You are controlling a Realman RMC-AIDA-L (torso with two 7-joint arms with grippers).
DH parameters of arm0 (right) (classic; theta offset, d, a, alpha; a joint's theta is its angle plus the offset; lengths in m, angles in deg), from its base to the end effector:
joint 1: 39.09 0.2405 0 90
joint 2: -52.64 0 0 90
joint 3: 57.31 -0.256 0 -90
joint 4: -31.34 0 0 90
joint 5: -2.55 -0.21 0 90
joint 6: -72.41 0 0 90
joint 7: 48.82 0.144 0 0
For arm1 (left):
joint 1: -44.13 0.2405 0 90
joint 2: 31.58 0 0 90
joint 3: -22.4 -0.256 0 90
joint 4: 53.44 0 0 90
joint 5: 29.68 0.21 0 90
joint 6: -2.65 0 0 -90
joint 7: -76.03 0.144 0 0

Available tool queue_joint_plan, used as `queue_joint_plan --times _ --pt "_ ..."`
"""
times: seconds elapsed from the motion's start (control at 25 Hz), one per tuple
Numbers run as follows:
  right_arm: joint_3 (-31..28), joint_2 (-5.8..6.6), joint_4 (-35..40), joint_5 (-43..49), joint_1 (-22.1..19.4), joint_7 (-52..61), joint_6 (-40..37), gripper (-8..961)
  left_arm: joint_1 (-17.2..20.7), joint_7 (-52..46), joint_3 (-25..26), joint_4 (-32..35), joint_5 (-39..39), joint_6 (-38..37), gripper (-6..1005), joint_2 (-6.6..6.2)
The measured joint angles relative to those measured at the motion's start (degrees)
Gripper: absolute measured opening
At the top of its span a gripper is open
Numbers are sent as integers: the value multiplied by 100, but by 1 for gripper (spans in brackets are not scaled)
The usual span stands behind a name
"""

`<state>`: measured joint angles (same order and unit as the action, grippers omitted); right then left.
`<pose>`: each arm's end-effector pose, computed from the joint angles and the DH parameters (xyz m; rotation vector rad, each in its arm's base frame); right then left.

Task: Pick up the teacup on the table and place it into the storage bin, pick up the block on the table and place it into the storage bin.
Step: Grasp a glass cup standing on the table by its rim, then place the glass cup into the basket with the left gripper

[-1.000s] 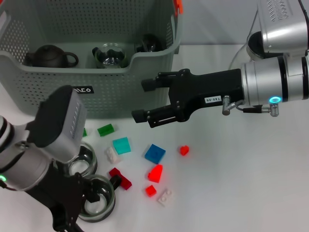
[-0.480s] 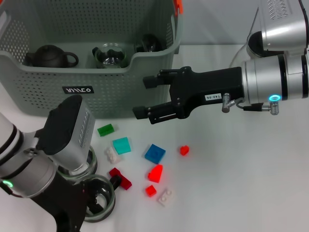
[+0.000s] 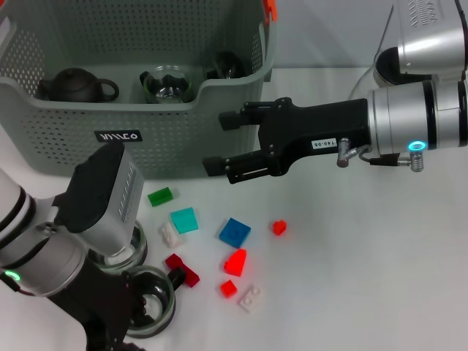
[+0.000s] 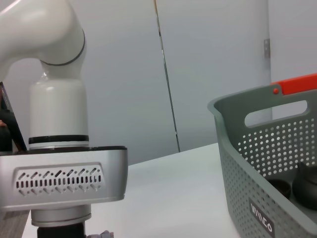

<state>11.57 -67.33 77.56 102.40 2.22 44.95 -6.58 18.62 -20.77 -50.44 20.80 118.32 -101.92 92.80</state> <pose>0.1286 0.3720 -0.0424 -2.9675 0.3592 0.6703 -0.2299 0.2769 -0.0203 2.9453 0.1909 -0.5422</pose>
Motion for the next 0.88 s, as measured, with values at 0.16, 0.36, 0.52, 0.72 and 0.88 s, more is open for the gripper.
queue_joint_plan --times 0.16,0.36,0.52,0.72,0.88 --pt "-7 0 0 -6 0 0 0 927 1 0 -7 -4 9 74 410 -1" --pt "-7 0 4 -17 0 0 -1 927 2 0 -17 -27 18 111 175 -1" --pt "-7 1 6 -18 0 0 -2 927 2 3 0 -9 3 114 139 -1" --pt "-11 2 14 -16 -13 0 -3 927 2 -9 1 24 9 88 94 0" --pt "-39 19 23 -9 -34 0 -9 927 6 -65 70 214 -108 -125 71 13"
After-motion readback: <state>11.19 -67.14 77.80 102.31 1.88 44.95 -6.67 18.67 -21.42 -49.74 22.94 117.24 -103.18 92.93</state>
